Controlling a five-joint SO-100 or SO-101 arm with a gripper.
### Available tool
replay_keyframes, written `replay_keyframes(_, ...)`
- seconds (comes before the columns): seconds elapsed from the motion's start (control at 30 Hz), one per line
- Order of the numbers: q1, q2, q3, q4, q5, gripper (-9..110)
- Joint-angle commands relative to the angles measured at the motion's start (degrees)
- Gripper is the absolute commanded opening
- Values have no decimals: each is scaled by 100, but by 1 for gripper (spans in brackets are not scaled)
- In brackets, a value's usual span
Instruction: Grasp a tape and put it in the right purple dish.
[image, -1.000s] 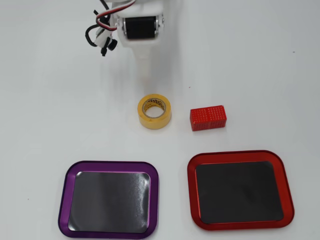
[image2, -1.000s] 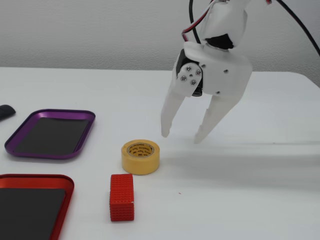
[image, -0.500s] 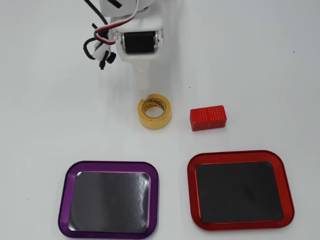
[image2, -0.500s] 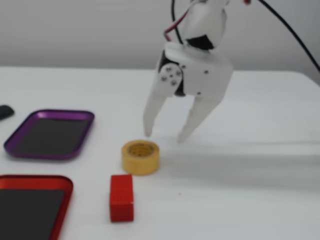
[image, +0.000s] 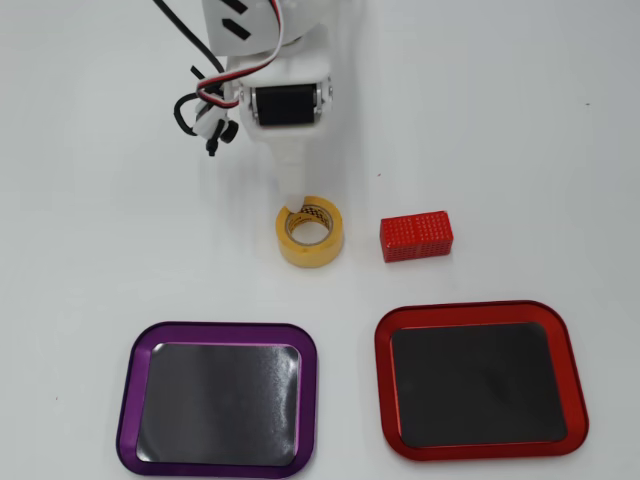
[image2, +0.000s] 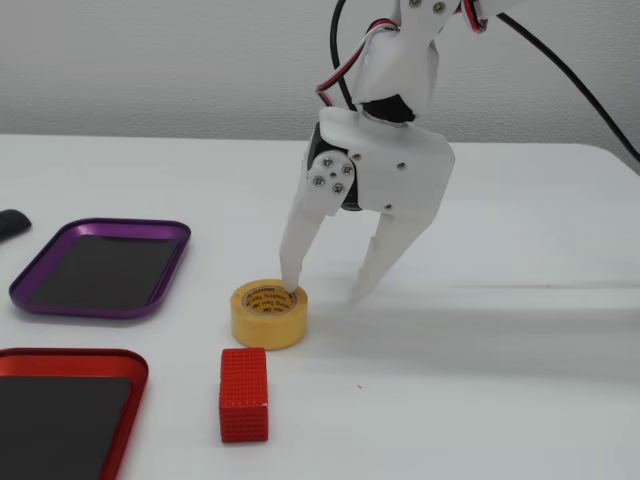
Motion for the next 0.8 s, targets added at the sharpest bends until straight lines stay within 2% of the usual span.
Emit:
replay_keyframes(0.0,-26,-44,-211,-44,-26,15)
replay_keyframes(0.77,-281,-44,-431,9,123,15)
